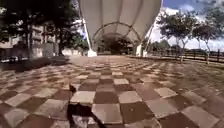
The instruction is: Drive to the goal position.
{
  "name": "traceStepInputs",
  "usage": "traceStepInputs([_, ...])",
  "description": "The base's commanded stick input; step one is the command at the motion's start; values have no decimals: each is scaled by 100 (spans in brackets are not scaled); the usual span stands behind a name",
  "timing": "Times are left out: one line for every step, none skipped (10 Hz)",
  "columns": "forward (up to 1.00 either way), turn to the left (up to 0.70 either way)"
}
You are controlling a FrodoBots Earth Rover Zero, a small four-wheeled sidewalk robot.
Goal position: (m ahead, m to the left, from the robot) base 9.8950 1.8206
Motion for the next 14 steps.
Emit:
traceStepInputs([100,0])
traceStepInputs([100,0])
traceStepInputs([100,0])
traceStepInputs([100,0])
traceStepInputs([100,0])
traceStepInputs([100,0])
traceStepInputs([100,0])
traceStepInputs([100,0])
traceStepInputs([100,0])
traceStepInputs([100,0])
traceStepInputs([100,0])
traceStepInputs([100,0])
traceStepInputs([100,0])
traceStepInputs([100,0])
